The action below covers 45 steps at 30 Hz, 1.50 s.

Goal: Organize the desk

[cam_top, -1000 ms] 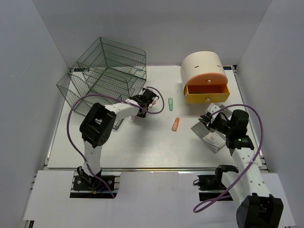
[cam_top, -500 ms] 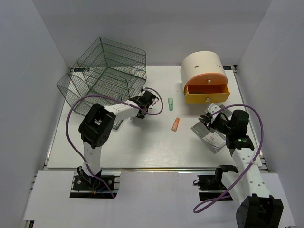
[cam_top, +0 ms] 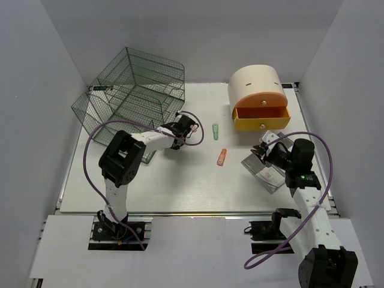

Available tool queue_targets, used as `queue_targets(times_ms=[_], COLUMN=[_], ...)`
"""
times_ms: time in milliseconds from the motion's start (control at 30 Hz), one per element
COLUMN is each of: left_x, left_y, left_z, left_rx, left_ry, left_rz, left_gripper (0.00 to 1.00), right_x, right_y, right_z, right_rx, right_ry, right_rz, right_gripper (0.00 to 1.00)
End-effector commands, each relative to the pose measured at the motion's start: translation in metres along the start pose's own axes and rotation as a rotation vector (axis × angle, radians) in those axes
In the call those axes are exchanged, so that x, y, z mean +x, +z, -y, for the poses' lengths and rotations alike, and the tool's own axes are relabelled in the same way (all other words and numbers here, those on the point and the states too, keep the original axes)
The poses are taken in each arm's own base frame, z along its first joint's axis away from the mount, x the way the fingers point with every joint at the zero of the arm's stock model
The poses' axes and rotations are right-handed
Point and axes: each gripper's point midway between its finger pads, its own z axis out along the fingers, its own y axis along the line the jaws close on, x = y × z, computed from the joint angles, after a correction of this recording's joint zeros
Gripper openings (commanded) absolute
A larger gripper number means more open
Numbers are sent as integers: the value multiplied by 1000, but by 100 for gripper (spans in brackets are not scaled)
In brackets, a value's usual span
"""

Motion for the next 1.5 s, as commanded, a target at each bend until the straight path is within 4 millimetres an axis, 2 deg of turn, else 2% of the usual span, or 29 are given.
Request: queue_targets(times_ms=[0, 367, 600, 900, 1333, 1467], left_x=[9, 1, -1, 13, 22, 23], left_y=[0, -3, -2, 6, 13, 10], left_z=[-10, -20, -19, -4, -9, 1], left_rx=[-28, -66, -63, 8, 68, 130], left_ry=[24, 48, 72, 113, 96, 86], left_rz=[-17, 12, 15, -20, -55, -59], left_gripper=[41, 40, 41, 40, 37, 37], right_x=[-6, -5, -4, -5, -6, -5], right_y=[0, 0, 0, 0, 0, -1], right_z=[4, 5, 4, 4, 4, 4], right_rx=[15, 15, 13, 14, 15, 17], right_ry=[-29, -32, -33, -37, -39, -41], right_rz=[23, 21, 20, 21, 23, 21], right_gripper=[25, 25, 25, 25, 25, 25])
